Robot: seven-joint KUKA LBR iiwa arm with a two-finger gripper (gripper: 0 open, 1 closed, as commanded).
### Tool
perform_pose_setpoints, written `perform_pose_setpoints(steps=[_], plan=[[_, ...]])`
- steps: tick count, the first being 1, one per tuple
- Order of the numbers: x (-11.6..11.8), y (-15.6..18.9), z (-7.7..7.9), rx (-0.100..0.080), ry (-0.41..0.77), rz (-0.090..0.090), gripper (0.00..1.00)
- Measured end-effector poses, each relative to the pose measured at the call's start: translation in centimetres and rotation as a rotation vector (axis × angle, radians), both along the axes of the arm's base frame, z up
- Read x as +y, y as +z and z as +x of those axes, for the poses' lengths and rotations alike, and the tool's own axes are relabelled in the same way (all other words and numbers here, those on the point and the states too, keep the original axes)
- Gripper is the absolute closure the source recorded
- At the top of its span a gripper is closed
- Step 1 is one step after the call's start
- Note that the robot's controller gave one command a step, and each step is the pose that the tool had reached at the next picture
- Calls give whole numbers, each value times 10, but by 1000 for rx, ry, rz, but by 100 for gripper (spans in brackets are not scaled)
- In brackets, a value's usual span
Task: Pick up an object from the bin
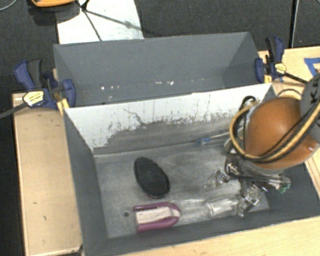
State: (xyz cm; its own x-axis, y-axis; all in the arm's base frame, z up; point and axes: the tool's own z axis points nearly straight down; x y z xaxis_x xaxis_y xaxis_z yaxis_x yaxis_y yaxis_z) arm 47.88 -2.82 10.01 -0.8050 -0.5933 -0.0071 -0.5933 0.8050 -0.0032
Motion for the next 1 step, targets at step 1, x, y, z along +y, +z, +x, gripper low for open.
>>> perform_pose_setpoints(steps=[1], plan=[[-1, -26, 4, -14, -102, 1, 0]])
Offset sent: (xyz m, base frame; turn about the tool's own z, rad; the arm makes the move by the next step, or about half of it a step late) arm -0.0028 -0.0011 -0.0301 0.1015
